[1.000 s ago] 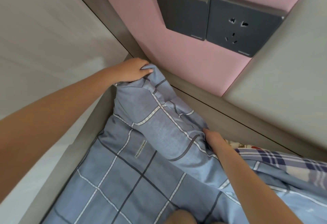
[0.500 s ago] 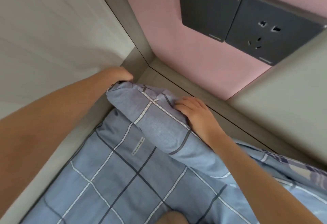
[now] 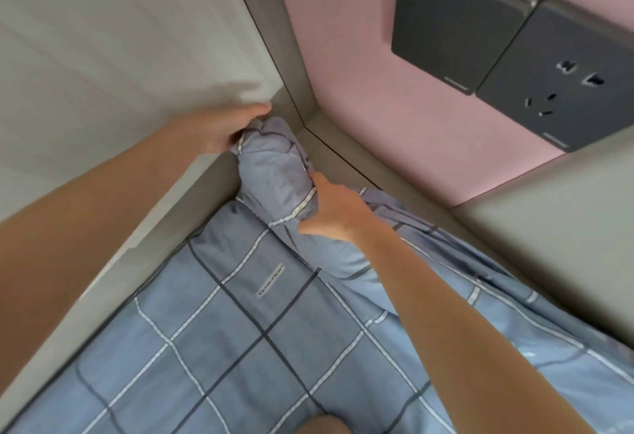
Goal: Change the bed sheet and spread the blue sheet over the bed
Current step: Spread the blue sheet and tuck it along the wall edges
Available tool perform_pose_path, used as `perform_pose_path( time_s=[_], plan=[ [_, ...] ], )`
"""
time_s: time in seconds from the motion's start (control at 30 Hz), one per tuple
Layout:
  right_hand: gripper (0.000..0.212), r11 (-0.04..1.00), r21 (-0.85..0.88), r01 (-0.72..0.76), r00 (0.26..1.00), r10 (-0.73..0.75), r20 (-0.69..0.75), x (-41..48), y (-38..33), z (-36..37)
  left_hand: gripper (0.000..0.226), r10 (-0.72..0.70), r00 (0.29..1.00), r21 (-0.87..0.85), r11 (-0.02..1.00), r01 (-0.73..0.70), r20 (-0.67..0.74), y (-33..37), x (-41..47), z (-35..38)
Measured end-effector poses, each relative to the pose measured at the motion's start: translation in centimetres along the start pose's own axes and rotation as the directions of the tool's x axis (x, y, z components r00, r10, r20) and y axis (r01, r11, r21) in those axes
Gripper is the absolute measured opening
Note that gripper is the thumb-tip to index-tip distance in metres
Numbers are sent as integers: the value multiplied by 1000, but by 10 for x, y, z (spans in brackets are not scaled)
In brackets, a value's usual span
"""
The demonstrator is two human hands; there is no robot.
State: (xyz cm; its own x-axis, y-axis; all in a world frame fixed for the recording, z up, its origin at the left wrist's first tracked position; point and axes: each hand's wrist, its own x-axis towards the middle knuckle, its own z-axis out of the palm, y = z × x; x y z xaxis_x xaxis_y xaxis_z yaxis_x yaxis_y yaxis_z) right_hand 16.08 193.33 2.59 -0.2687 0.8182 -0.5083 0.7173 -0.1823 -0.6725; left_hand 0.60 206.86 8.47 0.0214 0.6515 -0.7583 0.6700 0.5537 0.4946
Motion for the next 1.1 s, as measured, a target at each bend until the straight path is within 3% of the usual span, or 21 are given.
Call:
perform_pose_path(
  time_s=[0.07, 0.1, 0.13, 0.17, 0.23, 0.27, 0.3, 0.37, 0.5, 0.57, 0.63, 0.7, 0.87, 0.9, 0.97, 1.03, 1.1],
  plan=[
    [90, 1000, 20, -7, 999, 6, 33, 0, 1, -4, 20, 244, 970, 160, 958, -237, -20, 0, -15, -7],
    [88, 999, 34, -14, 999, 13, 43, 1, 1, -6, 29, 372, 928, 299, 887, -353, -8, -5, -18, -9],
    [84, 998, 55, -25, 998, 23, 51, 2, 1, -7, 52, 461, 886, 467, 776, -424, 38, -10, -24, -11],
    [77, 996, 85, -40, 997, 35, 69, 2, 2, -7, 73, 506, 853, 614, 635, -469, 129, -20, -24, -10],
    [57, 986, 154, -71, 994, 56, 99, 2, 3, -7, 93, 445, 841, 805, 349, -480, 308, -43, -8, -4],
    [45, 979, 185, -81, 992, 62, 110, 3, 5, -6, 96, 416, 831, 831, 251, -496, 371, -51, 0, 0],
    [35, 976, 205, -80, 992, 57, 115, 3, 7, -6, 93, 418, 798, 795, 237, -558, 435, -54, 10, 3],
    [27, 967, 242, -85, 990, 54, 131, 5, 9, -9, 73, 474, 736, 655, 361, -664, 484, -46, 26, 11],
    [21, 945, 298, -131, 973, 65, 221, 13, 19, -32, 72, 368, 867, 542, 678, -497, 335, -14, 43, 22],
    [38, 950, 267, -162, 972, 106, 211, 22, 27, -48, 67, 326, 923, 433, 816, -384, 203, -8, 57, 28],
    [60, 991, 8, -135, 989, 134, 54, 31, 35, -60, 58, 296, 952, 297, 905, -304, 70, -6, 73, 37],
    [65, 945, -311, -101, 984, 48, -172, 29, 42, -61, 51, 294, 955, 183, 942, -281, -44, -8, 90, 48],
    [84, 858, -485, -170, 936, -13, -352, -2, 77, -26, 13, 237, 959, 57, 971, -231, -156, -20, 122, 69],
    [87, 847, -498, -184, 920, -30, -391, -8, 87, -18, 14, 212, 964, 63, 977, -205, -158, -26, 126, 71],
    [93, 850, -479, -220, 888, -29, -459, -20, 102, -8, 39, 169, 977, 44, 985, -165, -131, -39, 134, 73],
    [104, 850, -426, -310, 865, 66, -496, -32, 106, -7, 62, 161, 975, 37, 987, -158, -151, -47, 140, 76],
    [115, 846, -387, -366, 866, 157, -475, -35, 107, -9, 63, 218, 950, 80, 976, -205, -223, -49, 145, 78]
  ],
)
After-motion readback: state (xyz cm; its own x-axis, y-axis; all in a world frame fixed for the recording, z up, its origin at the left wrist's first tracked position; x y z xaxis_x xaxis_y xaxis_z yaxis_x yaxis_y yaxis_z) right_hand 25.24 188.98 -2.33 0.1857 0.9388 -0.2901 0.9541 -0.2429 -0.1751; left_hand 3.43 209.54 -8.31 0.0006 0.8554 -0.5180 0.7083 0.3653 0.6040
